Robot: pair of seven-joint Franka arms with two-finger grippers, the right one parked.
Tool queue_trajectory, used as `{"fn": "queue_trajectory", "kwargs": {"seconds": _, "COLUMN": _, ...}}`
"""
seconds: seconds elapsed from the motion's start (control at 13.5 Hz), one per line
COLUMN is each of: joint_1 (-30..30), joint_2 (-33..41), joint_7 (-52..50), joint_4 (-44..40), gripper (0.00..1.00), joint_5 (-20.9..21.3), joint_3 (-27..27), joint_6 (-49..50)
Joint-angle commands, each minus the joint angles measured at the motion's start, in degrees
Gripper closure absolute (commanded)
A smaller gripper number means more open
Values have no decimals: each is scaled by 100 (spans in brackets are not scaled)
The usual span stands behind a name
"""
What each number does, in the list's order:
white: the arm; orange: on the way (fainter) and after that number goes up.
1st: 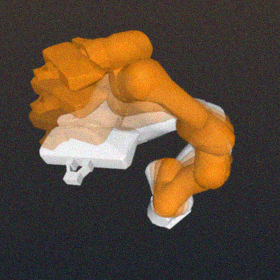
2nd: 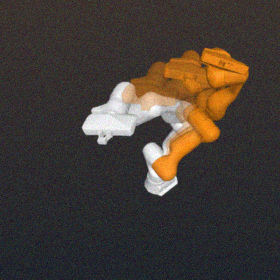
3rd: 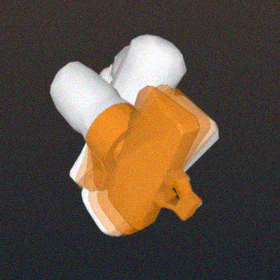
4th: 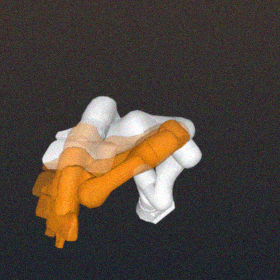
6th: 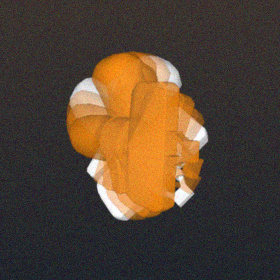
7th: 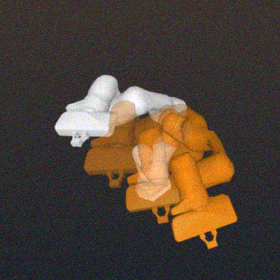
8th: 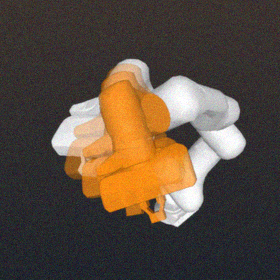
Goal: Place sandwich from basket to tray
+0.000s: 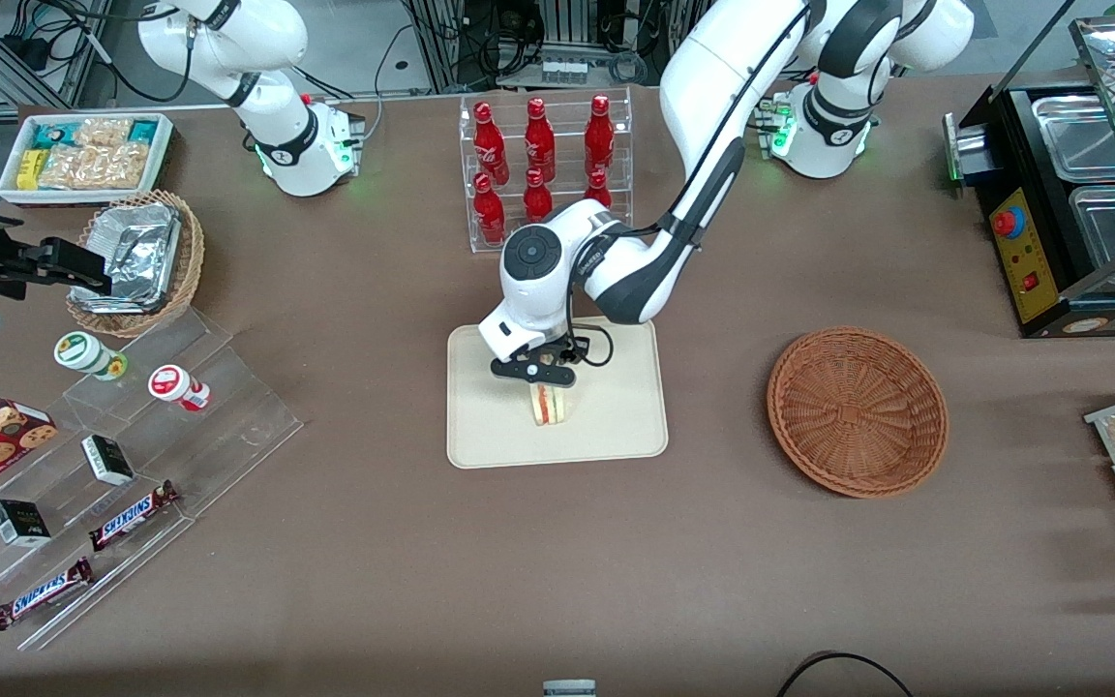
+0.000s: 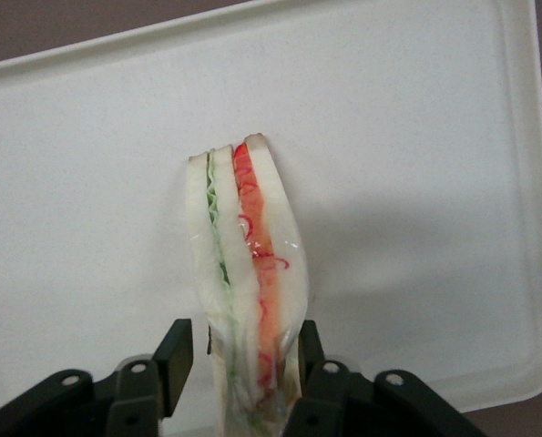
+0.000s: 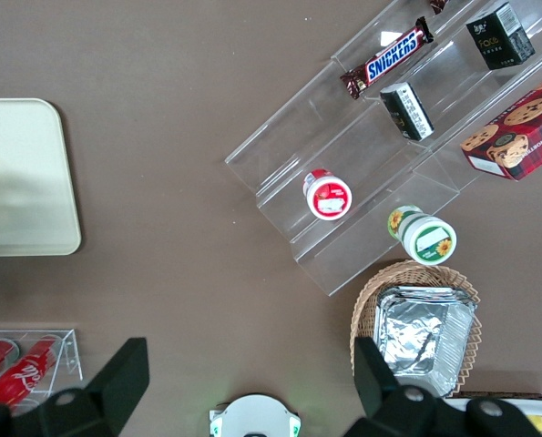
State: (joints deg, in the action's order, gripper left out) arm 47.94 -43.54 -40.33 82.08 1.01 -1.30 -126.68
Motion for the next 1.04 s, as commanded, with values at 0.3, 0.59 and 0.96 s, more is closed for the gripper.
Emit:
{"fn": "queue_trajectory", "kwargs": {"seconds": 0.3, "joint_1": -241, "joint_2": 845, "joint_7": -832, "joint_4": -34, "gripper": 0, "joint_5": -4, "joint_3": 103, "joint_6": 213}}
{"fn": "queue_trajectory", "kwargs": {"seconds": 0.59, "joint_1": -1126, "joint_2": 1706, "joint_7": -959, "joint_4": 36, "gripper": 0, "joint_5": 13, "joint_3": 95, "joint_6": 1080}}
{"fn": "queue_trajectory", "kwargs": {"seconds": 0.96, "joint_1": -2199, "joint_2": 3182, "joint_7": -453, "joint_4": 1150, "gripper": 0, "joint_5": -4, "joint_3": 95, "joint_6": 1286}}
